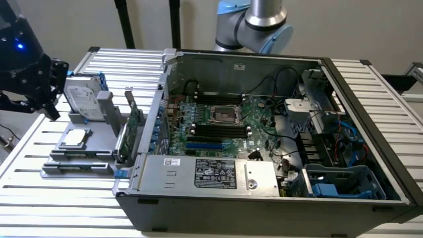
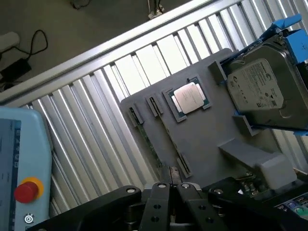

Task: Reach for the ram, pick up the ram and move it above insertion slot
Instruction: 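Pick up the ram and move it above insertion slot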

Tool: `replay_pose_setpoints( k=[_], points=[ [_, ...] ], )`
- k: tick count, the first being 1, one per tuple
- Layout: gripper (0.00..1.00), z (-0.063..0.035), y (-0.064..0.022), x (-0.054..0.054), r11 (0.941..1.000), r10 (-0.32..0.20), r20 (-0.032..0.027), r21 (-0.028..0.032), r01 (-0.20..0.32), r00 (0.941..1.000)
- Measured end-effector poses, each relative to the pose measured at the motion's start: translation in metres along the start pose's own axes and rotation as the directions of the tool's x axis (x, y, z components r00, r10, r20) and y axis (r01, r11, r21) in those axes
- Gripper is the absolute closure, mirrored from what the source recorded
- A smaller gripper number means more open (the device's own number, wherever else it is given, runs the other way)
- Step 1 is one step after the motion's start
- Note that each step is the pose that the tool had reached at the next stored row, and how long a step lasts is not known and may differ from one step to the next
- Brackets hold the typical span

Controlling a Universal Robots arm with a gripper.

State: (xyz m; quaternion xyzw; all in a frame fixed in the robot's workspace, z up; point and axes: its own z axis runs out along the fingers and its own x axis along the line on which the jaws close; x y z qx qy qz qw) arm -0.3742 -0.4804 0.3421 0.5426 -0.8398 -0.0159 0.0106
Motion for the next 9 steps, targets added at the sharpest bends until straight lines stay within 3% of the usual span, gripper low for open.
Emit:
replay_pose_setpoints(
  k=[5, 9],
  points=[
    [0.89, 0.0004, 0.0000, 0.0000, 0.9959, -0.091, -0.0035, -0.0001, 0.091, 0.9959],
    [0.89, 0.0006, 0.0000, 0.0000, 0.9865, -0.164, -0.0063, -0.0005, 0.164, 0.9865]
  ],
)
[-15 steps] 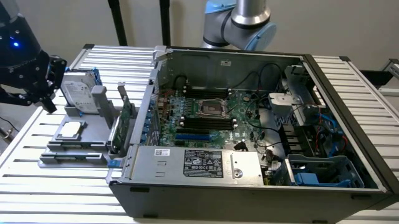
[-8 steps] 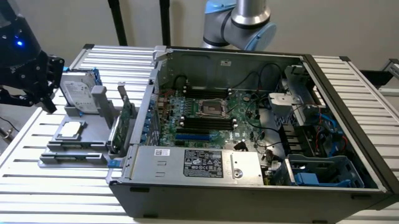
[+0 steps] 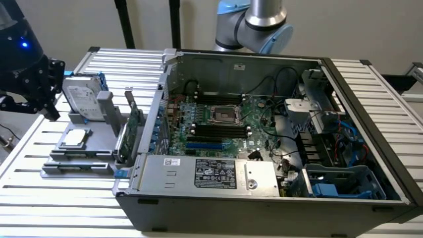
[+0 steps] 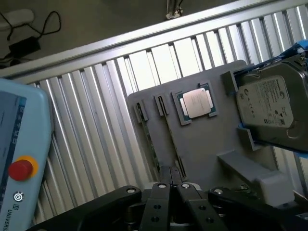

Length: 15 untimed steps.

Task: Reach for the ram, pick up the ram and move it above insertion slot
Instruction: 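Pick up the ram and move it above insertion slot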

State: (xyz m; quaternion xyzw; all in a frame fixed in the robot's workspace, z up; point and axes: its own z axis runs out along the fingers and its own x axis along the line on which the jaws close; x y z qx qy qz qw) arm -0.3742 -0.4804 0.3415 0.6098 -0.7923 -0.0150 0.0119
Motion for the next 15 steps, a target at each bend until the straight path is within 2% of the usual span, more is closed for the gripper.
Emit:
replay_pose_setpoints(
  k=[4, 8, 13, 15],
  points=[
    [0.89, 0.0004, 0.0000, 0.0000, 0.9974, -0.072, -0.0027, 0.0000, 0.072, 0.9974],
    [0.89, 0.0006, 0.0000, 0.0000, 0.9895, -0.144, -0.0055, 0.0006, 0.144, 0.9895],
    [0.88, 0.0007, 0.0000, 0.0000, 0.9877, -0.156, -0.0058, 0.0007, 0.156, 0.9877],
    [0.76, 0.0007, 0.0000, 0.0000, 0.9877, -0.156, -0.0058, 0.0007, 0.156, 0.9877]
  ],
)
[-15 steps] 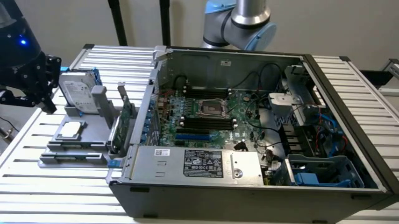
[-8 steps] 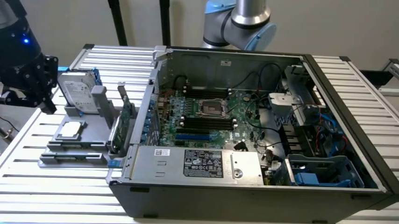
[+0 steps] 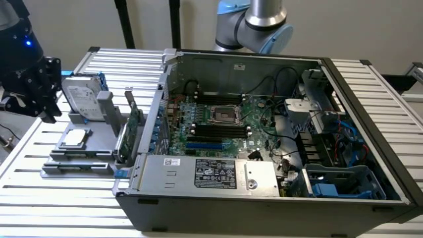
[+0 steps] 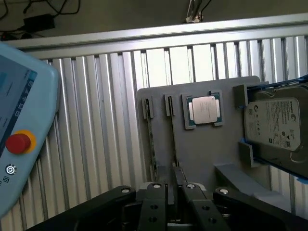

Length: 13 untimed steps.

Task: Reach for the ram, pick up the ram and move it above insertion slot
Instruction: 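Pick up the ram and move it above insertion slot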

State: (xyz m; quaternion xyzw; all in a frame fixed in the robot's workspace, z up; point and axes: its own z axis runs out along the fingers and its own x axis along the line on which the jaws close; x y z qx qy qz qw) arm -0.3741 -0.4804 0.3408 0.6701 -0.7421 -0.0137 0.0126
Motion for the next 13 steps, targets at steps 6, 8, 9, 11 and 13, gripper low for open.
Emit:
replay_pose_setpoints(
  k=[6, 8, 9, 11, 13],
  points=[
    [0.64, 0.0054, -0.0002, 0.000, 1.0000, 0.000, 0.0000, 0.0000, 0.000, 1.0000],
    [0.64, 0.0090, -0.0003, 0.000, 1.0000, 0.000, 0.0000, 0.0000, 0.000, 1.0000],
    [0.64, 0.0109, -0.0004, 0.000, 1.0000, -0.001, 0.0000, 0.0000, 0.001, 1.0000],
    [0.64, 0.0145, -0.0005, 0.000, 1.0000, -0.002, 0.0000, 0.0001, 0.002, 1.0000],
    [0.64, 0.0181, -0.0007, 0.000, 1.0000, -0.003, -0.0001, 0.0000, 0.003, 1.0000]
  ],
)
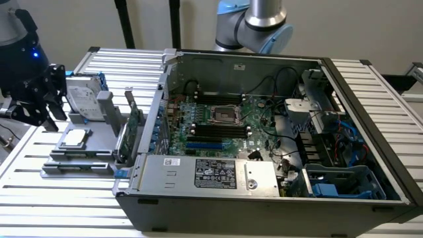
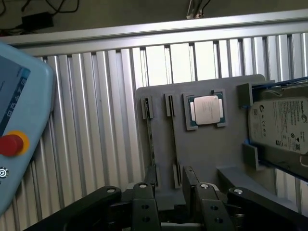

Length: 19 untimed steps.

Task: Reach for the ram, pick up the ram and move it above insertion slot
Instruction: 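Pick up the ram and move it above insertion slot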

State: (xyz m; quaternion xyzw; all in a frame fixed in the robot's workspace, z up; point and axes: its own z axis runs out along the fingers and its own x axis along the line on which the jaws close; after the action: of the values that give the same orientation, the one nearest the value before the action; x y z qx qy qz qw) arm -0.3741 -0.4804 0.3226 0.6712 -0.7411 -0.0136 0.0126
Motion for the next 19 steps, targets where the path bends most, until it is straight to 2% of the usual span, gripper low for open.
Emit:
replay_pose_setpoints(
  k=[7, 19],
  points=[
    [0.64, 0.0128, -0.0005, 0.001, 1.0000, -0.006, -0.0002, 0.0001, 0.006, 1.0000],
    [0.64, 0.0345, -0.0021, 0.008, 1.0000, -0.009, -0.0003, 0.0000, 0.009, 1.0000]
  ],
)
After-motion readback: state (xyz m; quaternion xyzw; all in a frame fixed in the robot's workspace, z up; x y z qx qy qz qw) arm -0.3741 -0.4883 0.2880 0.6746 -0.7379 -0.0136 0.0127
